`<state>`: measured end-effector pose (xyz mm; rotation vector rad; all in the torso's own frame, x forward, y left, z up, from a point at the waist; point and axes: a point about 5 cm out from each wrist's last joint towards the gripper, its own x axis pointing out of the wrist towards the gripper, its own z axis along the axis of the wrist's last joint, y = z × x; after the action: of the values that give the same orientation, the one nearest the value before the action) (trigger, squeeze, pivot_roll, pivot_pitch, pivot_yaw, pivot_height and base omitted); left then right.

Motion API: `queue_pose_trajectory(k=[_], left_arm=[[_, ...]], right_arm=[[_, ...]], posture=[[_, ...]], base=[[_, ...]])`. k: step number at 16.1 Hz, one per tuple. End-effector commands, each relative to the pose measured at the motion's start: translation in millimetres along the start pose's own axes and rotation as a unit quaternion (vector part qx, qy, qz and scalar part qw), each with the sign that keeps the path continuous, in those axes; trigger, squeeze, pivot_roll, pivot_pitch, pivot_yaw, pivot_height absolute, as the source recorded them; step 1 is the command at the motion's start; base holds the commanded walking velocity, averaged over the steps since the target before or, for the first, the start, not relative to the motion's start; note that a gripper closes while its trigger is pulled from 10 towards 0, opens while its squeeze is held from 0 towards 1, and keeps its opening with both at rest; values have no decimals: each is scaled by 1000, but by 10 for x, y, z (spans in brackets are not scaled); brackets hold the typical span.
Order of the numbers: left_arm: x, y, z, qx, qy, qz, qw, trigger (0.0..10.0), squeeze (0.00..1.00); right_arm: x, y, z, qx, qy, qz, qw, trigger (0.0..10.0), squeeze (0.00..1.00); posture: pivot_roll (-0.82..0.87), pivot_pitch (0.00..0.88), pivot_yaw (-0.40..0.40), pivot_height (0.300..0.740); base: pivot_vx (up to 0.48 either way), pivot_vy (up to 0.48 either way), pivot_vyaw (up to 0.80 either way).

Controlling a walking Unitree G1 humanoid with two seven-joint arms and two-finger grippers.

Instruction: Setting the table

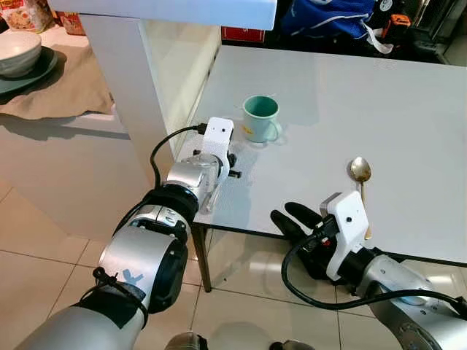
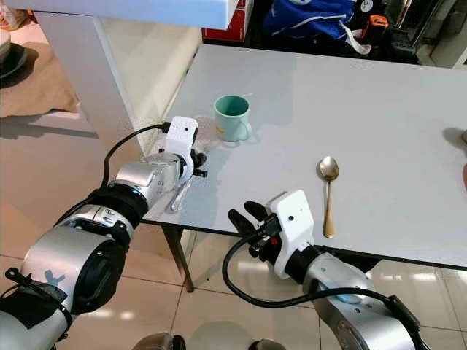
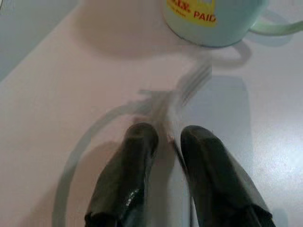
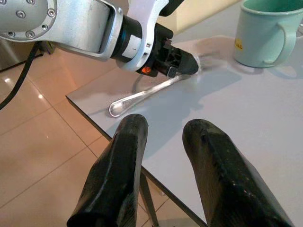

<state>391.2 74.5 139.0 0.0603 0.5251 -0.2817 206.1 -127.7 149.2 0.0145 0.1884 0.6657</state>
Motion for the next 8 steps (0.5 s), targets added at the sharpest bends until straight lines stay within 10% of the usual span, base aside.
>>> queue_pose_trajectory(k=[1, 8], left_arm=[[-8, -21, 97, -2, -11, -3, 1000, 10000, 1000], [-27, 23, 208, 1, -41, 5, 999, 10000, 1000]], right_arm=[[-5, 28, 39, -5, -5, 2, 1000, 10000, 0], [-29, 22, 44, -9, -7, -5, 1000, 10000, 0]], posture=[[-93, 91, 30, 740], [-106, 76, 41, 740]], base=[[0, 0, 0], [0, 0, 0]])
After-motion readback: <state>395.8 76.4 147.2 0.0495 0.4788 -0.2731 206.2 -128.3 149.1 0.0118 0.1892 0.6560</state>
